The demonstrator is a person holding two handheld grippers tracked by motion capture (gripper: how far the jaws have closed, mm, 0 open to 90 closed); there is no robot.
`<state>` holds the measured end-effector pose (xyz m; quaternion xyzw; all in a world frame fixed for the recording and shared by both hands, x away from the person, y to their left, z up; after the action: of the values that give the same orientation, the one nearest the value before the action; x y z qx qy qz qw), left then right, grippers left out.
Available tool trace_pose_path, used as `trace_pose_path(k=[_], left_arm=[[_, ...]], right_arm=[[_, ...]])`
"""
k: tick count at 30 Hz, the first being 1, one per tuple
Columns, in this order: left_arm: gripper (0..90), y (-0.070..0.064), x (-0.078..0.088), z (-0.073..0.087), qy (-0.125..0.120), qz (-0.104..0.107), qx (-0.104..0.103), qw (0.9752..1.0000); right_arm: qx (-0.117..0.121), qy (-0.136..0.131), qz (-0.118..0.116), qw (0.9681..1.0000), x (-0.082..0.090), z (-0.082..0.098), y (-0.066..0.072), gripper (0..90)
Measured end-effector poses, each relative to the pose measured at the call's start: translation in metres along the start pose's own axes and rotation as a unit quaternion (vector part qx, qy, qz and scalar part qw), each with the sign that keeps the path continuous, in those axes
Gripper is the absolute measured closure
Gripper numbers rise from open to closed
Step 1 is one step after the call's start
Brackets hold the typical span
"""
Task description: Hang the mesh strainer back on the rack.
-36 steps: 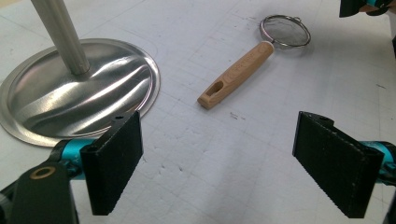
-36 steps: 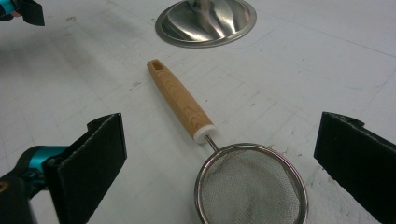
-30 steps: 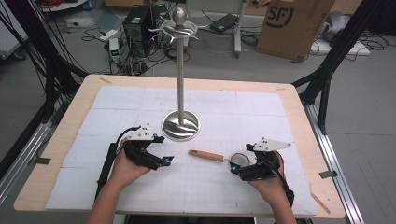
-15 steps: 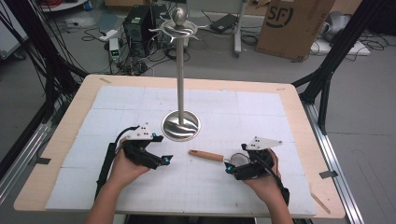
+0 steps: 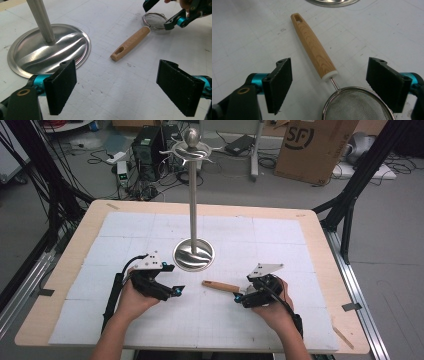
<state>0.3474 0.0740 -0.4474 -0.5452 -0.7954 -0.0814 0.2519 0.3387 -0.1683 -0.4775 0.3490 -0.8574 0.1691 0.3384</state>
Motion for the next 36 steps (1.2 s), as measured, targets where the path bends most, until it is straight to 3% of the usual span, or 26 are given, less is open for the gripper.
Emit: trace_pose_path(k=[7, 10, 17, 25, 36], left_arm=[[17.1, 0.000, 0.001, -0.001, -0.003, 0.003, 0.000, 1.0000], [17.1, 0.000, 0.002, -0.001, -0.004, 0.003, 0.000, 1.0000], [17.1, 0.000, 0.003, -0.002, -0.006, 0.004, 0.000, 1.0000], [17.1, 0.000, 0.002, -0.001, -0.004, 0.003, 0.001, 1.0000], [17.2, 0.001, 0.002, -0.001, -0.003, 0.001, 0.002, 1.0000]], right_arm=[[0.016, 0.024, 0.004, 0.9996, -0.009, 0.001, 0.001, 31.7], [0.021, 0.032, -0.017, 0.9991, -0.013, 0.001, 0.005, 40.8], [0.023, 0.039, -0.014, 0.9989, -0.017, -0.003, 0.005, 43.3], [0.030, 0.065, -0.006, 0.9974, -0.025, 0.002, 0.004, 48.2], [0.039, 0.088, -0.011, 0.9953, -0.031, 0.005, 0.007, 57.6]])
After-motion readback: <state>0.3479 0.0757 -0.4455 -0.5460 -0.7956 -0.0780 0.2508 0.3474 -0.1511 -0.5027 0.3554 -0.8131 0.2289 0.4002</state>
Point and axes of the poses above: each handheld gripper's, and its own axes: x roughly backward along the jaws, z roughly out of its underside, y roughly to its left, the point moved 9 cm from there along -x, roughly forward along the jaws, and after that the axes turned 6 degrees about z, right-handed, at the moved point
